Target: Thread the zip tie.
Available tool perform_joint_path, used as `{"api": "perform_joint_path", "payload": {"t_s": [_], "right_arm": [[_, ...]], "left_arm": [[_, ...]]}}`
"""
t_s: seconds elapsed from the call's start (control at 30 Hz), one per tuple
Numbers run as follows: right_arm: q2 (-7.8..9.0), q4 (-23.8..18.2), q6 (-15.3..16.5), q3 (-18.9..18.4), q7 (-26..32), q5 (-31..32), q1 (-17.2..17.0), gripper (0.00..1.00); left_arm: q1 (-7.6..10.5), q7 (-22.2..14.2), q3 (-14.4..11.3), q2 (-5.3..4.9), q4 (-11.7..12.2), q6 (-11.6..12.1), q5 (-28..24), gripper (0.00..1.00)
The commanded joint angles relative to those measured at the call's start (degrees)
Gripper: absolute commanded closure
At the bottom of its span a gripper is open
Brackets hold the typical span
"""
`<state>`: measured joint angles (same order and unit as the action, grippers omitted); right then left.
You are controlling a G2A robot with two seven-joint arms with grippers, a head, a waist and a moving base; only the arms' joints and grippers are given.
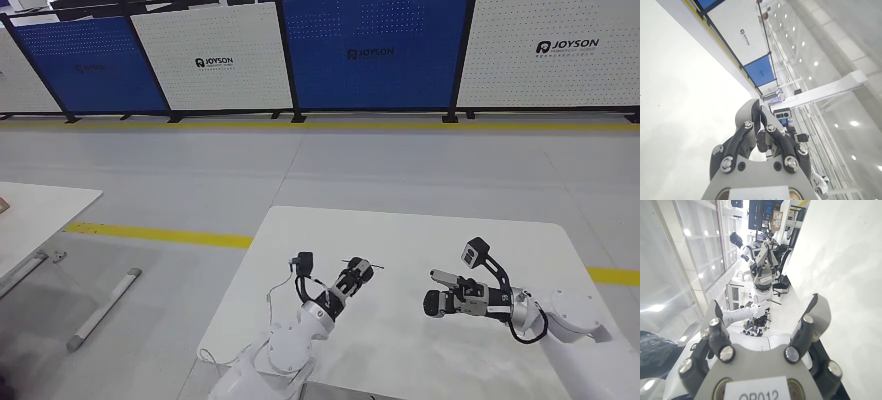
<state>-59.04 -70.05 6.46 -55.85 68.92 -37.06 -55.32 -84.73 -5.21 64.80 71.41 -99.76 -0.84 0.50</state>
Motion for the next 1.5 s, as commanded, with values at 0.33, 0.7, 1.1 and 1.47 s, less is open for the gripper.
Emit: {"api": "perform_joint_path", "payload": {"t_s": [0.33,0.7,1.1,1.47], "right_arm": [[0.00,0.0,0.0,0.0,0.0,0.0,0.0,0.00],[0.00,0.0,0.0,0.0,0.0,0.0,0.0,0.00],[0.00,0.0,0.0,0.0,0.0,0.0,0.0,0.00],[2.88,-5.2,-9.8,-4.4,9.5,15.7,4.3,0.00]], "left_arm": [[-2.04,-5.3,0.9,-0.31,0.4,2.2,-5.6,1.00],[-1.61,-4.2,-1.4,0.13,1.7,1.2,-6.5,1.00],[0.30,-0.1,-4.4,1.11,4.4,1.8,-8.1,1.00],[0.30,-0.1,-4.4,1.11,4.4,1.8,-8.1,1.00]]}}
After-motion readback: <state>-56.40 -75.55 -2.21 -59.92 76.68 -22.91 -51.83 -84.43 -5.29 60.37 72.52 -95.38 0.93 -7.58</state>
